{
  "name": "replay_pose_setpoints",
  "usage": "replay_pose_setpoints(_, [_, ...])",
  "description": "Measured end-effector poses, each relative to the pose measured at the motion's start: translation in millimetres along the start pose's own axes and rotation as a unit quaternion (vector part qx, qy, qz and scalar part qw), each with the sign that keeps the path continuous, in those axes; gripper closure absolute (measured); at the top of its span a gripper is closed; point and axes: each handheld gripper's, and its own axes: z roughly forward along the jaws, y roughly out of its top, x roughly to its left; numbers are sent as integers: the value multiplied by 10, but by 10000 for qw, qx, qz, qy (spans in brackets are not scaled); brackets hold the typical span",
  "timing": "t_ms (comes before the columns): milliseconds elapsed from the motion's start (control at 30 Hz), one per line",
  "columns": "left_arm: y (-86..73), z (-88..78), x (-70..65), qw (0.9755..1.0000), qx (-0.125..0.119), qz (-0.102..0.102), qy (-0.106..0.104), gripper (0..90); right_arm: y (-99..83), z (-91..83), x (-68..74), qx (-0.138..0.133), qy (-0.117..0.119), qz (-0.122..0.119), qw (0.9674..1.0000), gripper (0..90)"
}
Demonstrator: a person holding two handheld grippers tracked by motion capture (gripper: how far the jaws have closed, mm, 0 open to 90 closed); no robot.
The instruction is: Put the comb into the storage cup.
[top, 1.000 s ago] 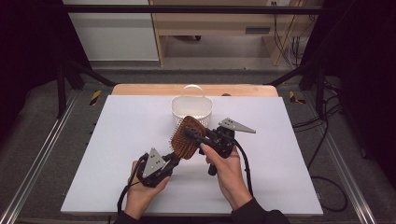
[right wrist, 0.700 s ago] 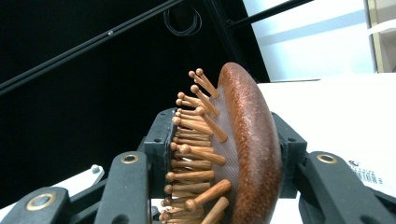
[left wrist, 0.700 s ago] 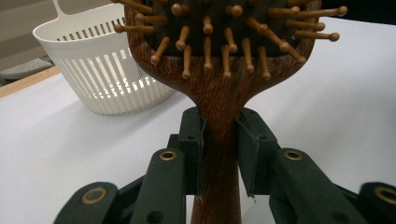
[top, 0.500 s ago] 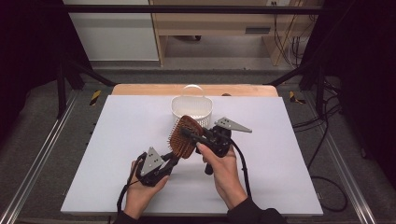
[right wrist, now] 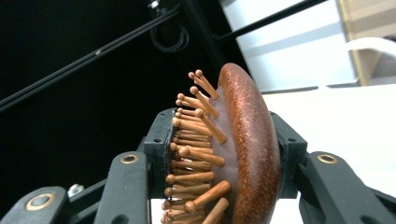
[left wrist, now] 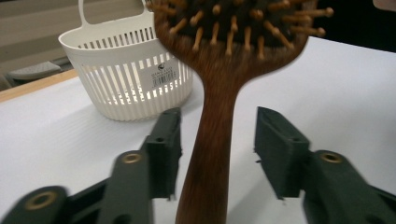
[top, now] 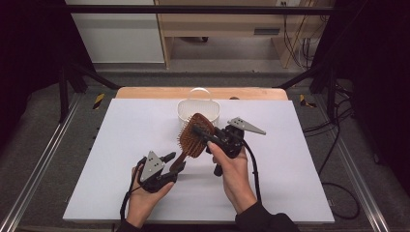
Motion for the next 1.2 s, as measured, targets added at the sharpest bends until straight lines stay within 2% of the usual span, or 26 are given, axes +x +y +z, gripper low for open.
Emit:
replay_pose_setpoints(100, [-25, -59, 16, 9998, -116, -19, 181, 400, 73, -59, -54, -103, -143, -36, 9998, 521])
replay_pose_setpoints(233, [-67, -166, 93, 9980, -317, -103, 543, 269, 174, -159, -111, -236, -240, -93, 9994, 518])
replay_pose_setpoints(467, [-156, -361, 289, 9932, -658, -284, 921, 192, 237, -224, -165, -358, -316, -88, 9988, 516])
replay_pose_setpoints(633, [-230, -467, 381, 9910, -713, -395, 1066, 104, 251, -232, -173, -378, -311, -73, 9988, 515])
replay_pose_setpoints(833, [-332, -576, 439, 9887, -752, -593, 1153, 74, 273, -215, -157, -413, -293, -97, 9987, 516])
replay_pose_setpoints(1100, [-459, -753, 501, 9866, -808, -668, 1248, 45, 343, -202, -101, -450, -261, -123, 9986, 516])
replay_pose_setpoints(1200, [-499, -806, 538, 9850, -850, -732, 1312, 41, 395, -188, -70, -487, -253, -163, 9984, 516])
